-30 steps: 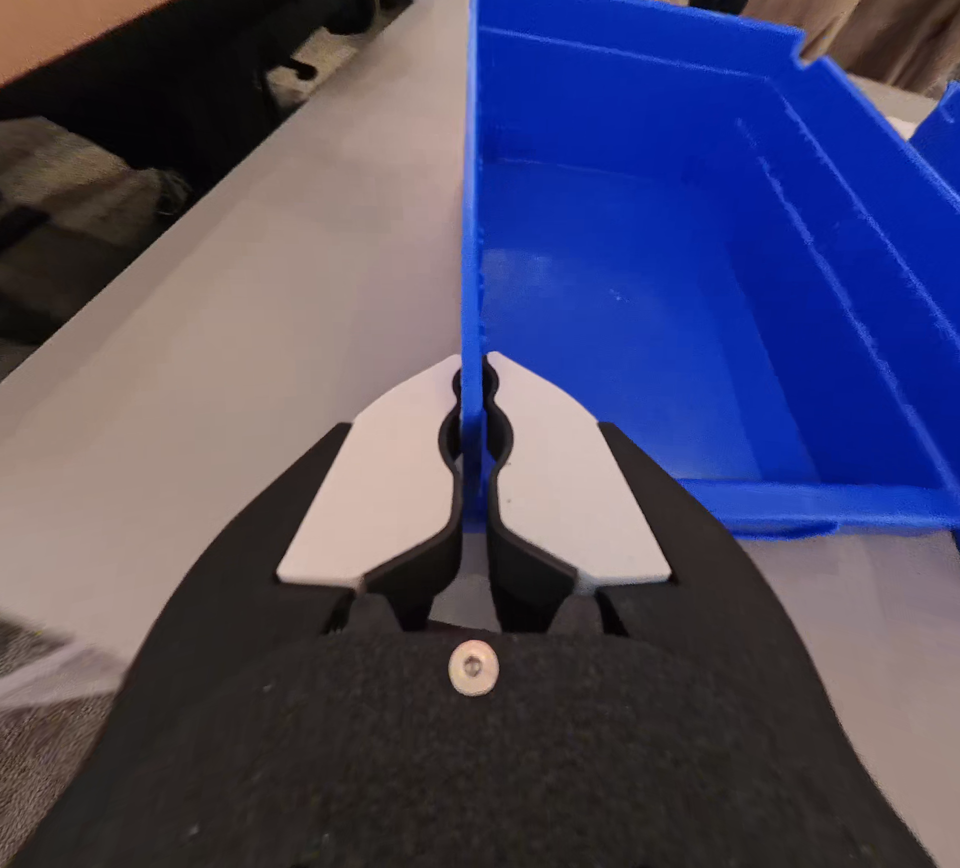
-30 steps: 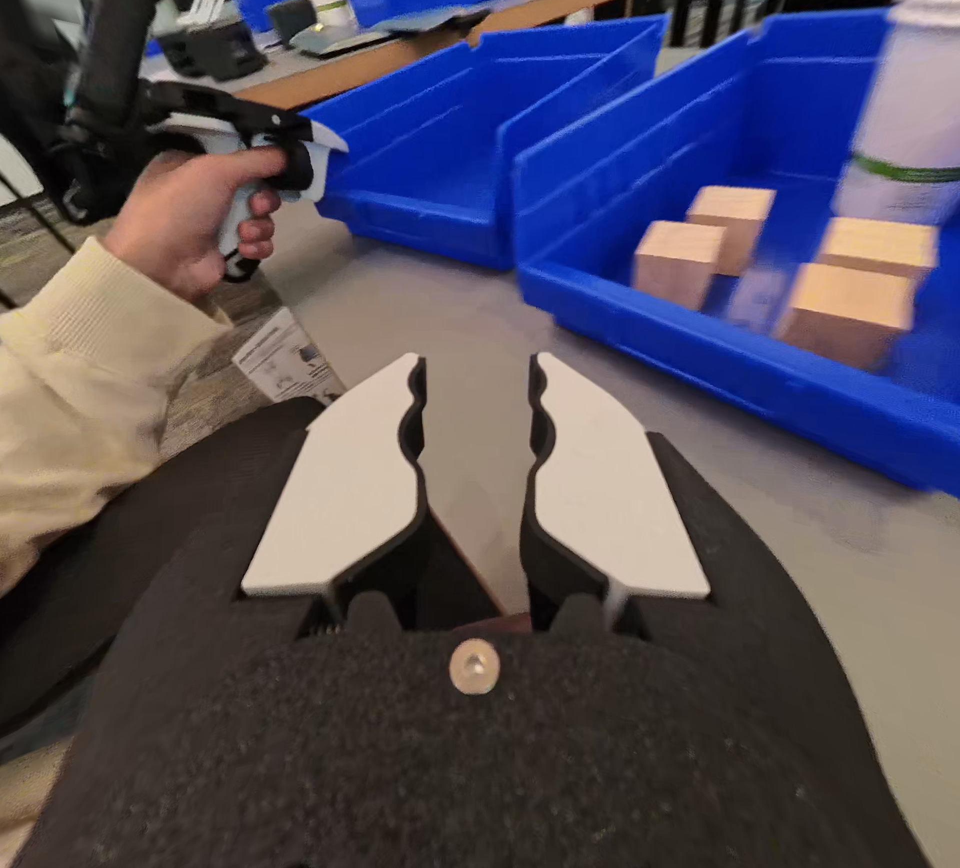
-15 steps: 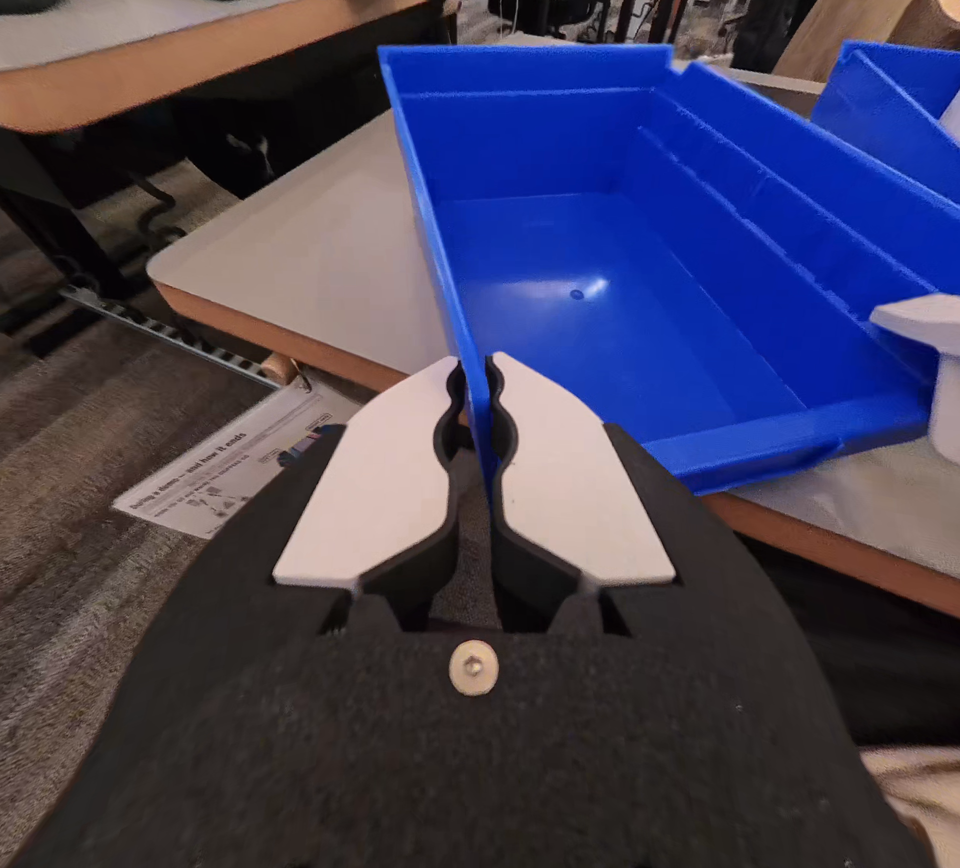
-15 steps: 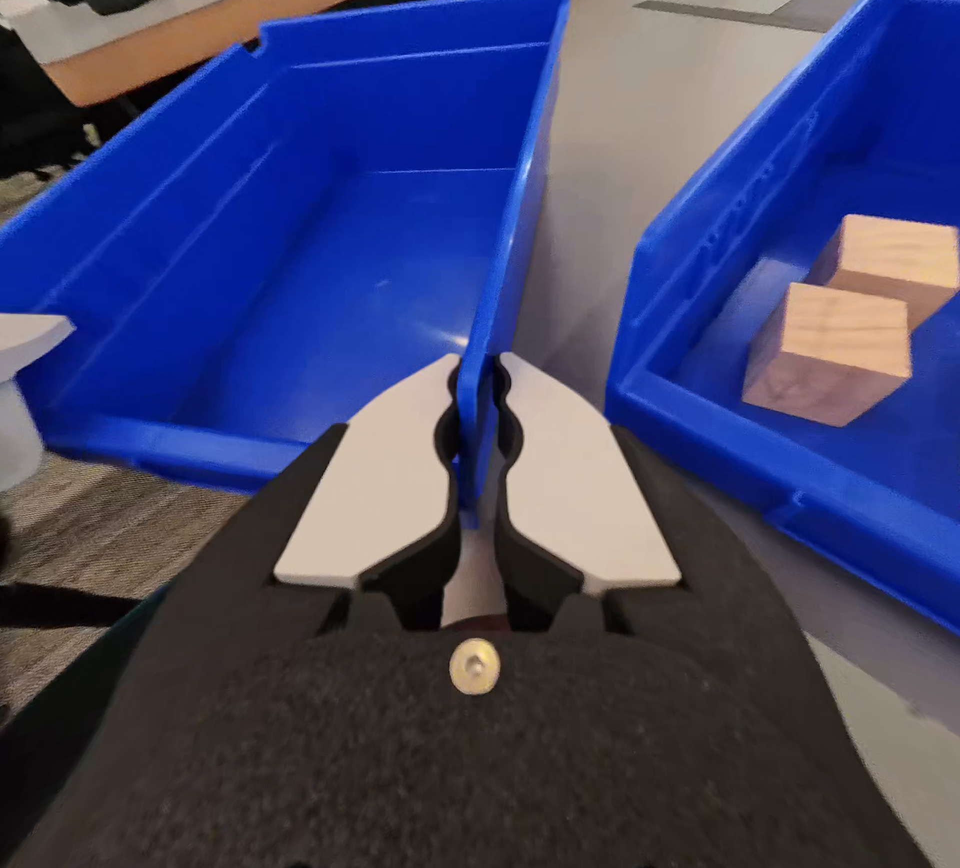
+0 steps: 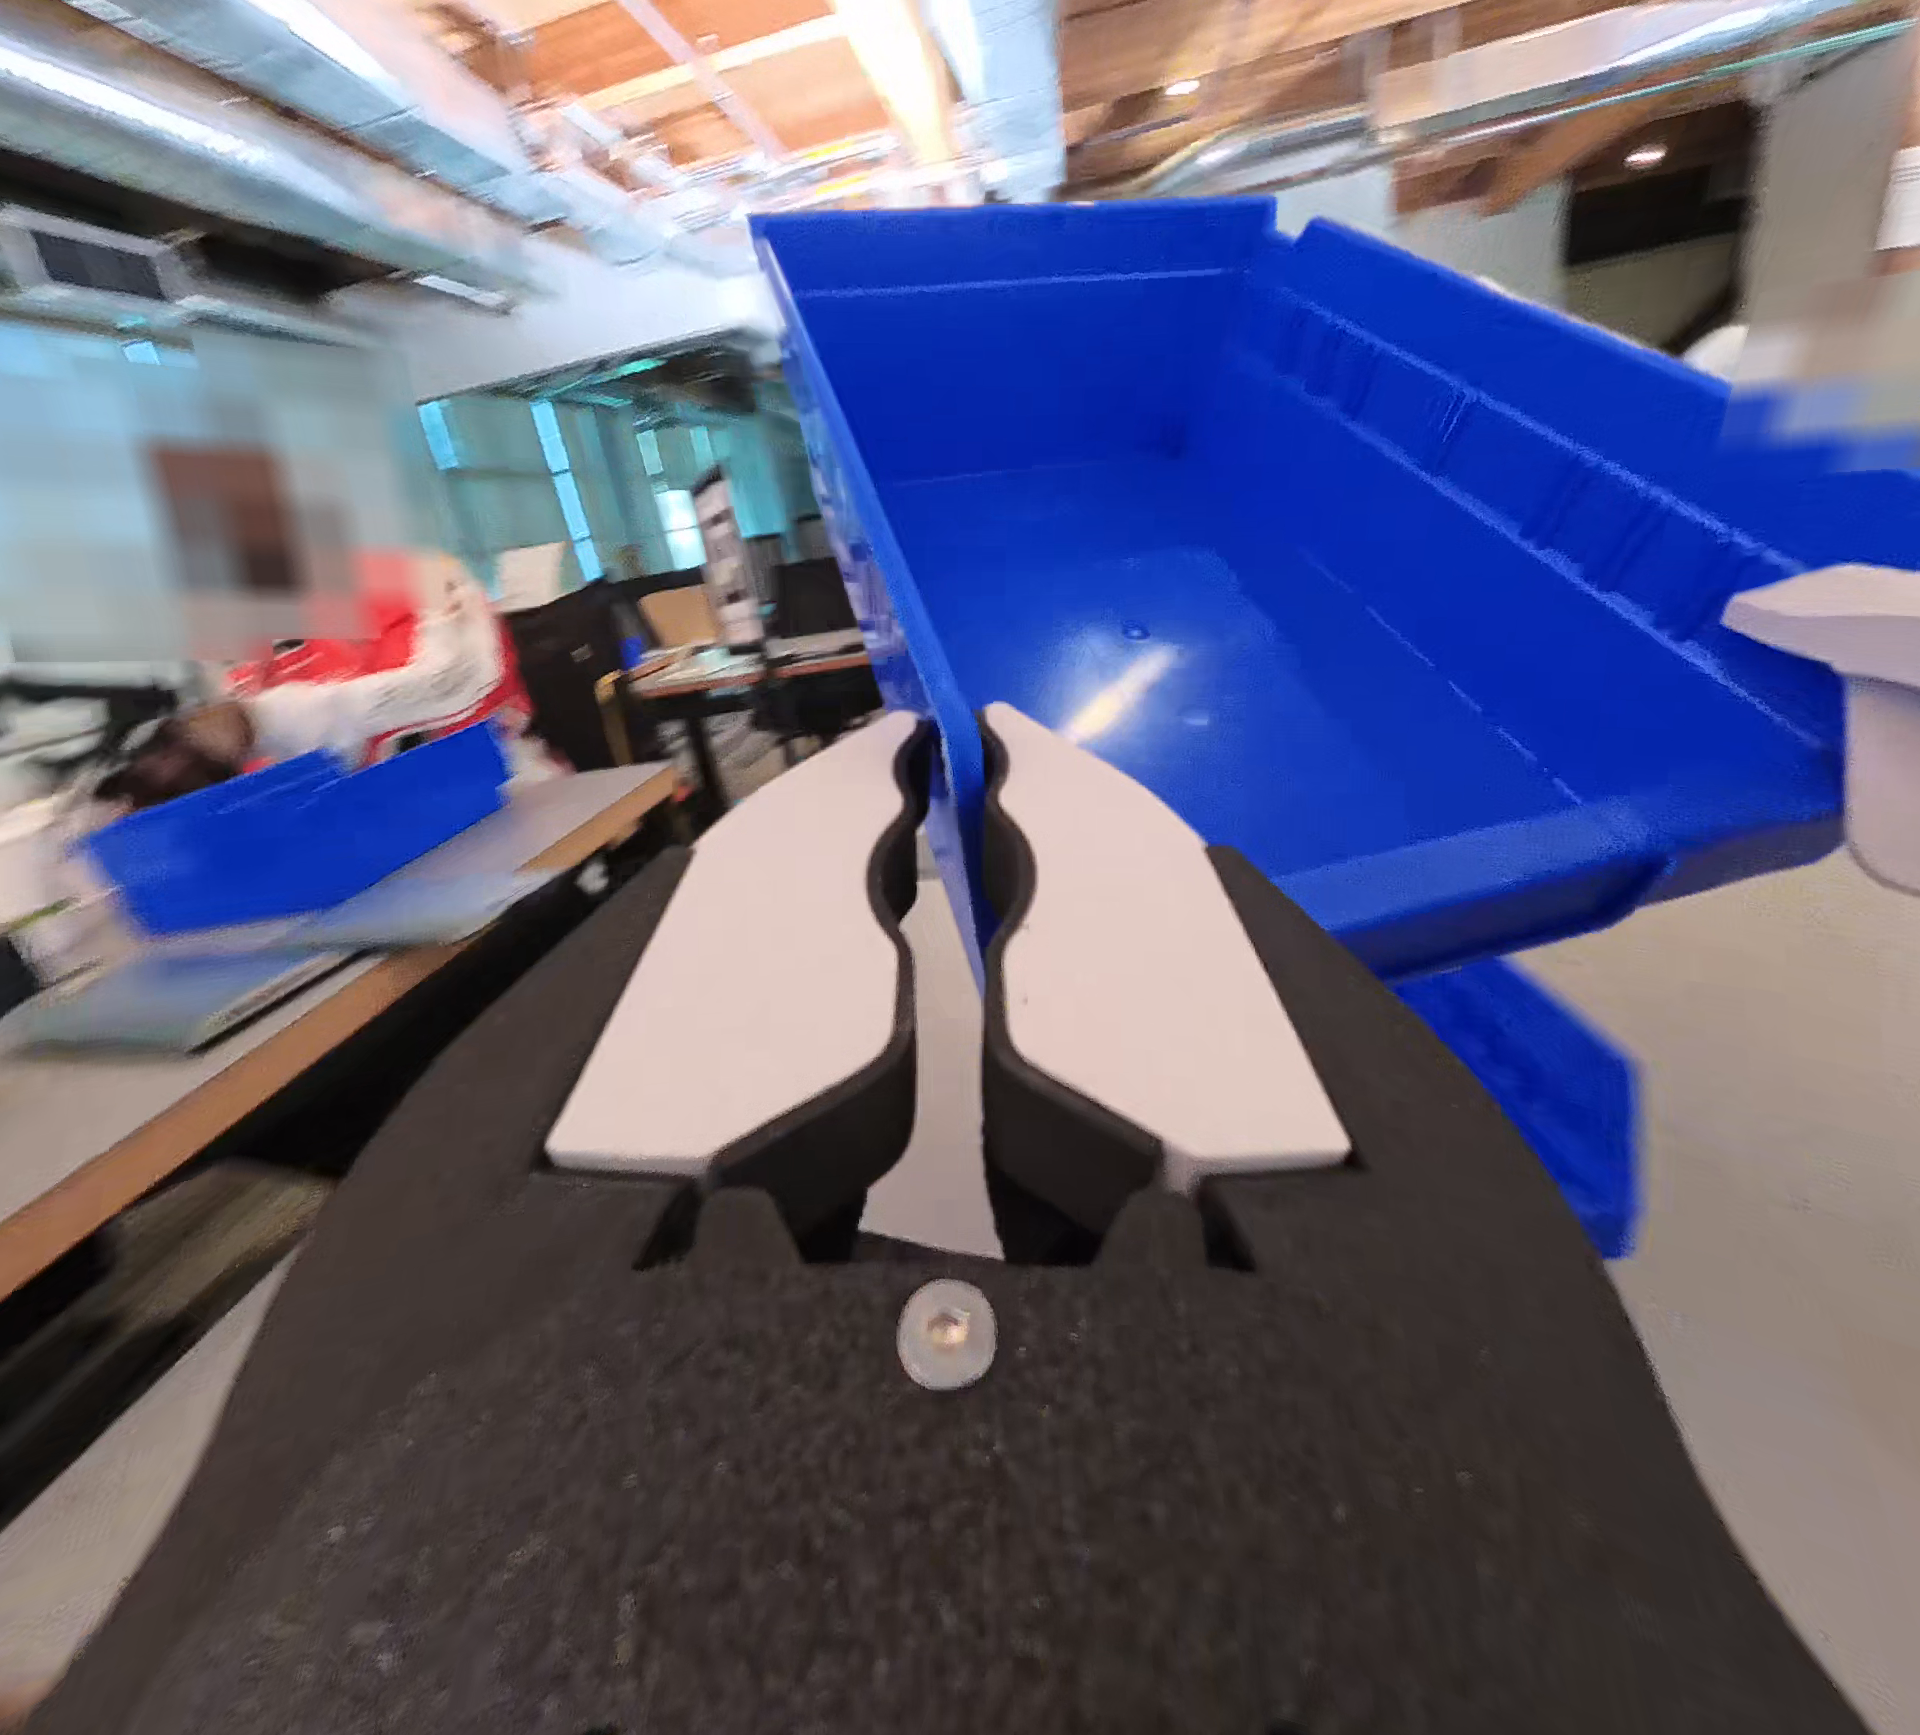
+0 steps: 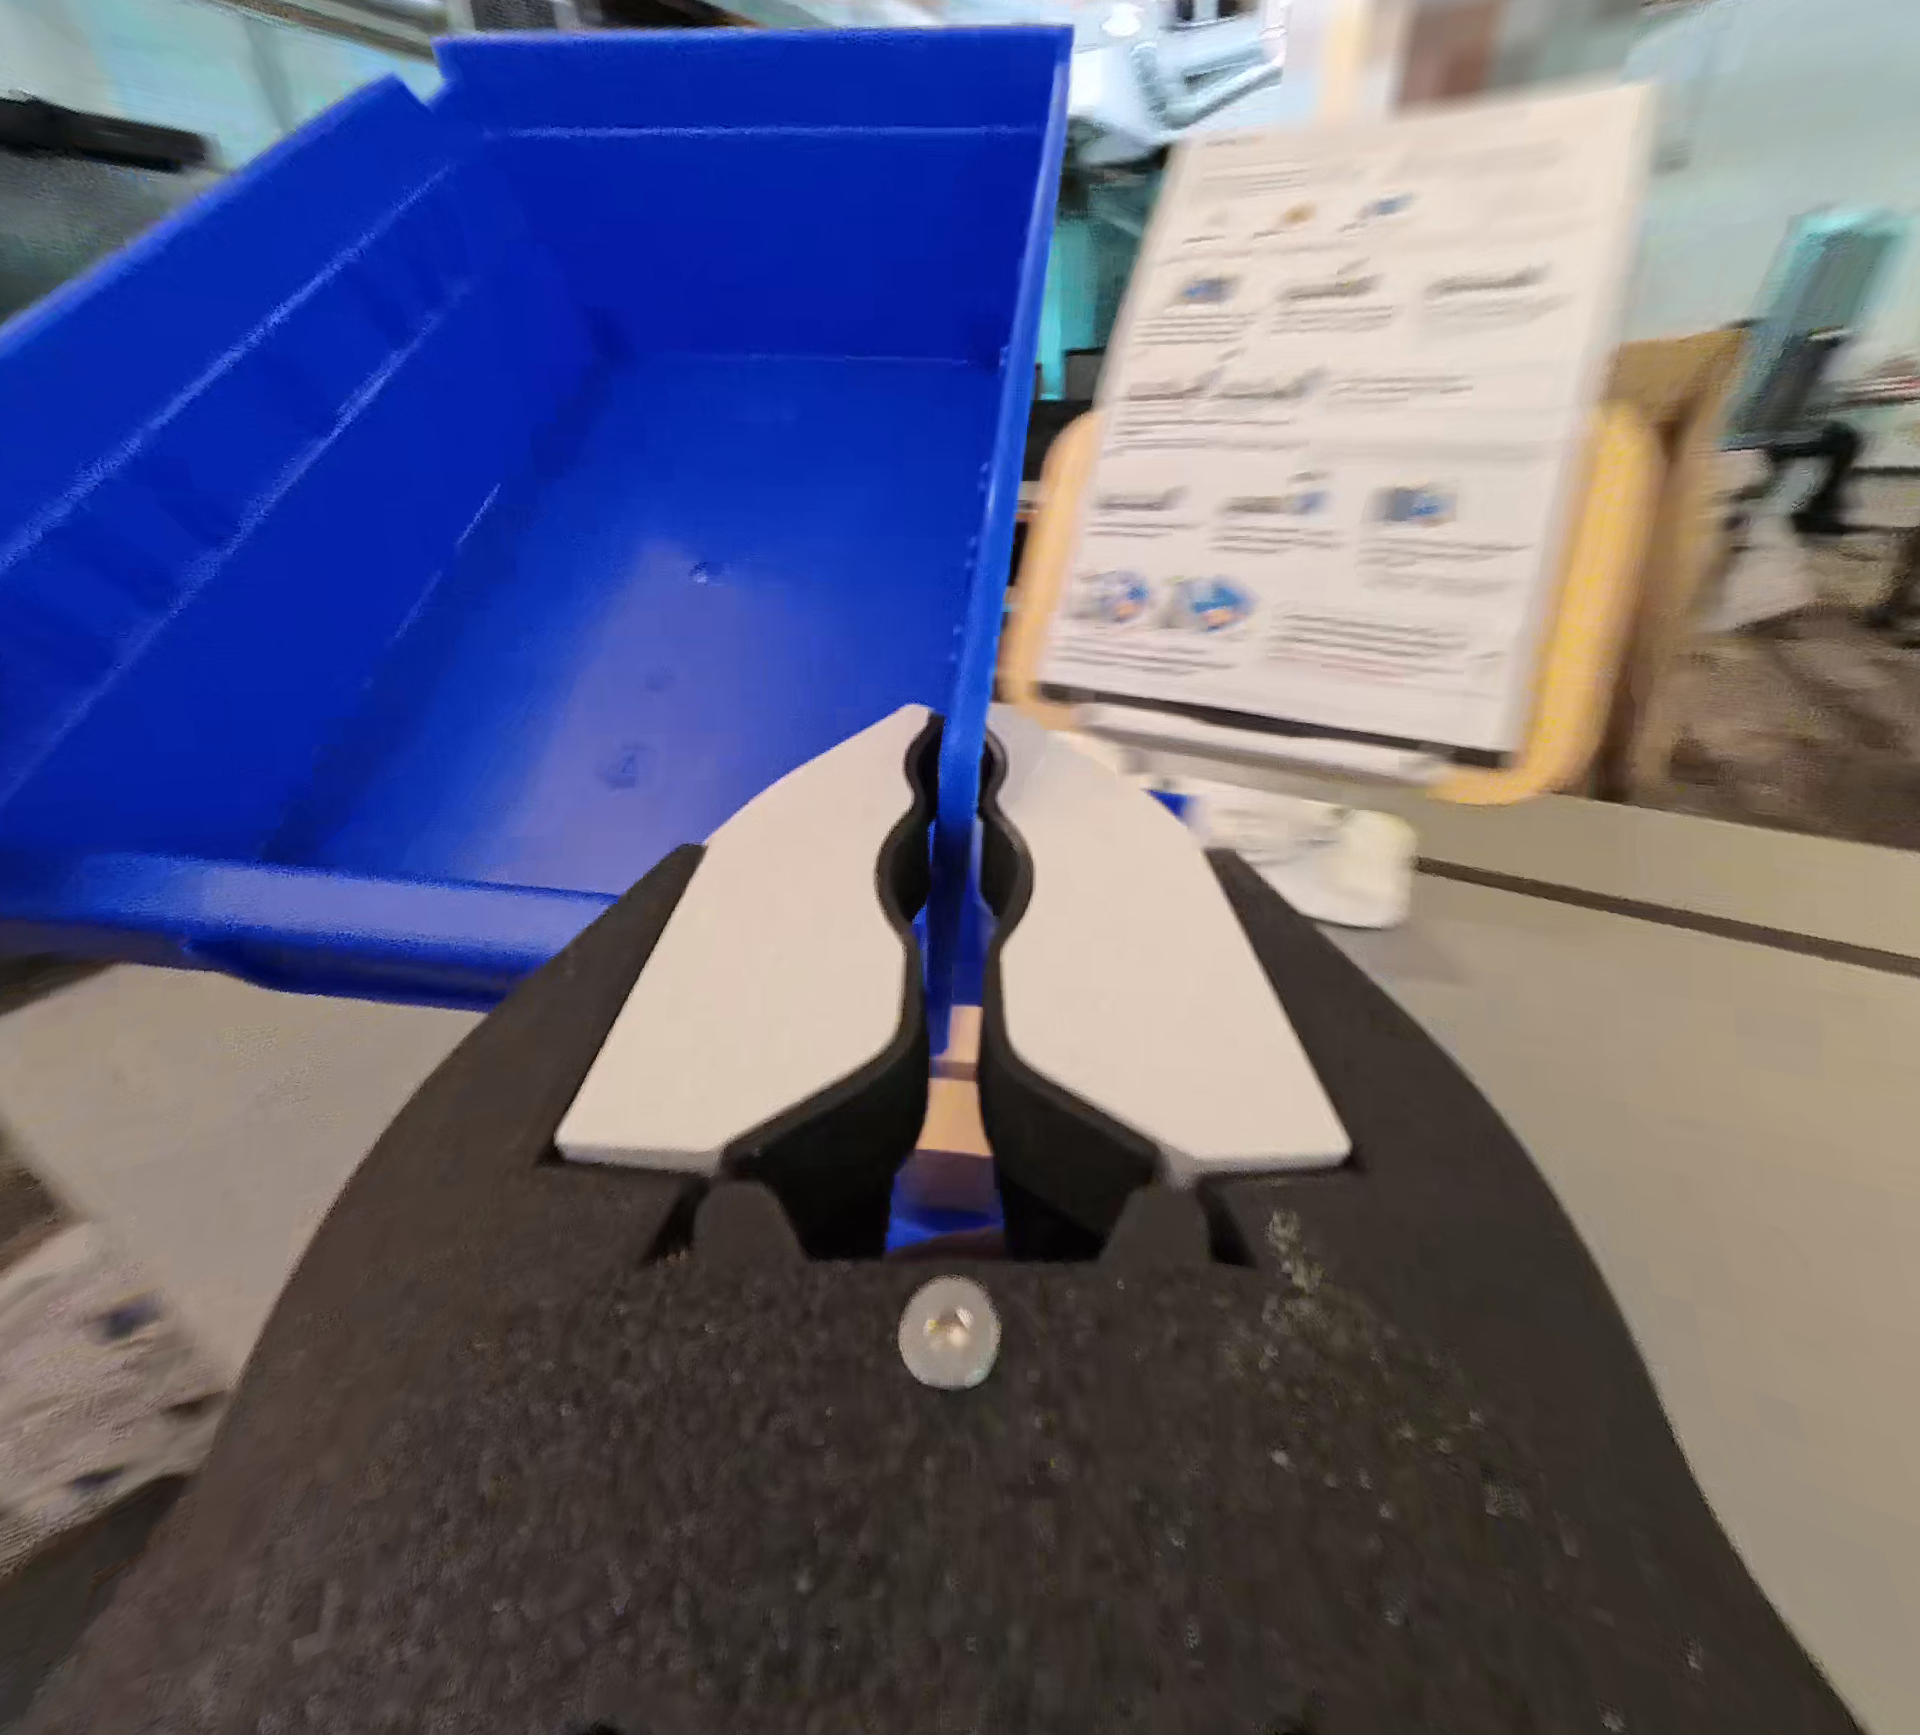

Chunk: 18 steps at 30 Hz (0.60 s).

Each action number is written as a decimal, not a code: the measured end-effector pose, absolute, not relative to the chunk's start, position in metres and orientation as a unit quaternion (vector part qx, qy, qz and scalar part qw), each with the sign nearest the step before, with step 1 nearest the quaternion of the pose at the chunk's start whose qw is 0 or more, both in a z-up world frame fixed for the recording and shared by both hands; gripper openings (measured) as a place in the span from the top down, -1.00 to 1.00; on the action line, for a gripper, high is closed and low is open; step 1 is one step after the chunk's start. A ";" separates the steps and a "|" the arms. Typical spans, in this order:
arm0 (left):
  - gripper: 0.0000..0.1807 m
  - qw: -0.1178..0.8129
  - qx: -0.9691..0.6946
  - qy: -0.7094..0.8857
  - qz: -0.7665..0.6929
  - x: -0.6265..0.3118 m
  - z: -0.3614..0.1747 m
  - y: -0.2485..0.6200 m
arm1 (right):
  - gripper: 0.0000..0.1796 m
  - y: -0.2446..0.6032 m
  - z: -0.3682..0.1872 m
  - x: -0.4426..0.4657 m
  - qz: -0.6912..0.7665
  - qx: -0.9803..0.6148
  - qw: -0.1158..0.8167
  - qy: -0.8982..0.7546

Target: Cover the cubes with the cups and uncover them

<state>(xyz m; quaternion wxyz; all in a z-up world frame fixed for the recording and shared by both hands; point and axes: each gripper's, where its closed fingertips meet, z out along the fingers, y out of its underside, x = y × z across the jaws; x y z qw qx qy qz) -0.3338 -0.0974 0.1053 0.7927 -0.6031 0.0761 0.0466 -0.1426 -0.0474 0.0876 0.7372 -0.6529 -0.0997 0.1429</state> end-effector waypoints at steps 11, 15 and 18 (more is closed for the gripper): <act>0.95 0.659 -0.691 0.232 -0.183 0.028 0.031 0.015 | 0.95 -0.054 0.010 0.213 -0.049 -0.777 0.619 0.101; 0.95 0.592 -0.745 0.227 -0.208 0.105 -0.048 0.026 | 0.95 -0.047 -0.056 0.284 -0.057 -0.821 0.553 0.131; 0.94 0.569 -0.764 0.230 -0.198 0.125 -0.091 0.024 | 0.96 -0.039 -0.096 0.307 -0.044 -0.841 0.525 0.124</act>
